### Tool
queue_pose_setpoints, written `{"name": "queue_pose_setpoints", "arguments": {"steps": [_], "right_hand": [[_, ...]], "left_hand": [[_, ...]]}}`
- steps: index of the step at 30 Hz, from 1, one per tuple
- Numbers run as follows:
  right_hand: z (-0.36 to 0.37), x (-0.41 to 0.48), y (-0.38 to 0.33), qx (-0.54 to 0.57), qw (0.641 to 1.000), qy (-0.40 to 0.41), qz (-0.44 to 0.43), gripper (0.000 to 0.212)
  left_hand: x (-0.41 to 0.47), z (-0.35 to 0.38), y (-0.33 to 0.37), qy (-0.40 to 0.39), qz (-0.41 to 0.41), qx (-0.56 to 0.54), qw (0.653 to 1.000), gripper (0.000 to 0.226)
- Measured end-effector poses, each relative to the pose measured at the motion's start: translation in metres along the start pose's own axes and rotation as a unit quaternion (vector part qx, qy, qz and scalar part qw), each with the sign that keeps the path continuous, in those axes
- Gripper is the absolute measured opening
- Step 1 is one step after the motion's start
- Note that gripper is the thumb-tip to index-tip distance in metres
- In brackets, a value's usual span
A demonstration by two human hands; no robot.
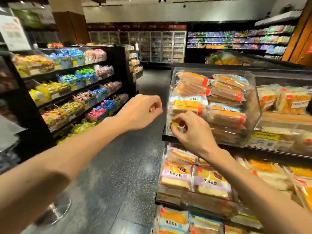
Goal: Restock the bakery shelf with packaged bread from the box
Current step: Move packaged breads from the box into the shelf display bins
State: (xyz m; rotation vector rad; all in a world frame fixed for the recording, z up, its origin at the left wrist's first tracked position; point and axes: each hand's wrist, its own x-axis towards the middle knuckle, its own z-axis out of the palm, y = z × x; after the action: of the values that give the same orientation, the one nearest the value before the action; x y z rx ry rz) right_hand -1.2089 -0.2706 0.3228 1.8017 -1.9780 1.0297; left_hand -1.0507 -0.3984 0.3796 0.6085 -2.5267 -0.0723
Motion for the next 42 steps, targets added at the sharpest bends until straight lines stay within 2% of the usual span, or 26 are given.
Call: {"name": "queue_pose_setpoints", "arguments": {"steps": [5, 7, 9, 12, 14, 17, 20, 25, 29, 32, 35, 39, 42], "right_hand": [[0.080, -0.087, -0.093, 0.089, 0.974, -0.158, -0.138, 0.041], [0.119, -0.128, -0.135, 0.107, 0.950, -0.218, -0.195, 0.042], [0.153, -0.170, -0.183, 0.123, 0.916, -0.289, -0.249, 0.042], [0.190, -0.227, -0.256, 0.137, 0.851, -0.401, -0.310, 0.041], [0.207, -0.258, -0.301, 0.158, 0.798, -0.469, -0.344, 0.042], [0.227, -0.301, -0.366, 0.187, 0.739, -0.529, -0.373, 0.044], [0.253, -0.335, -0.424, 0.196, 0.693, -0.568, -0.399, 0.043], [0.315, -0.387, -0.519, 0.156, 0.653, -0.641, -0.371, 0.039], [0.389, -0.432, -0.592, 0.126, 0.649, -0.704, -0.258, 0.034], [0.451, -0.466, -0.637, 0.103, 0.629, -0.756, -0.151, 0.037], [0.511, -0.494, -0.671, 0.095, 0.637, -0.765, -0.036, 0.044], [0.574, -0.517, -0.688, 0.075, 0.658, -0.745, 0.081, 0.061], [0.612, -0.529, -0.683, 0.066, 0.694, -0.711, 0.093, 0.078]], "left_hand": [[-0.192, -0.020, -0.006, -0.044, -0.161, 0.085, 0.982, 0.013], [-0.277, -0.022, -0.003, -0.050, -0.248, 0.101, 0.962, 0.012], [-0.365, -0.024, 0.004, -0.075, -0.347, 0.121, 0.927, 0.012], [-0.486, -0.026, 0.021, -0.100, -0.516, 0.117, 0.843, 0.030], [-0.554, -0.030, 0.034, -0.075, -0.613, 0.089, 0.782, 0.029], [-0.638, -0.035, 0.052, -0.060, -0.731, 0.039, 0.679, 0.028], [-0.719, -0.036, 0.057, -0.026, -0.807, 0.000, 0.590, 0.026], [-0.846, -0.040, 0.028, 0.024, -0.876, -0.047, 0.479, 0.021], [-0.948, -0.032, -0.029, 0.102, -0.907, -0.134, 0.385, 0.010], [-1.009, -0.016, -0.072, 0.223, -0.907, -0.241, 0.265, 0.015], [-1.065, 0.008, -0.117, 0.322, -0.878, -0.311, 0.170, 0.038], [-1.108, 0.034, -0.174, 0.433, -0.819, -0.369, 0.068, 0.040], [-1.128, 0.055, -0.207, 0.484, -0.769, -0.416, 0.033, 0.063]]}}
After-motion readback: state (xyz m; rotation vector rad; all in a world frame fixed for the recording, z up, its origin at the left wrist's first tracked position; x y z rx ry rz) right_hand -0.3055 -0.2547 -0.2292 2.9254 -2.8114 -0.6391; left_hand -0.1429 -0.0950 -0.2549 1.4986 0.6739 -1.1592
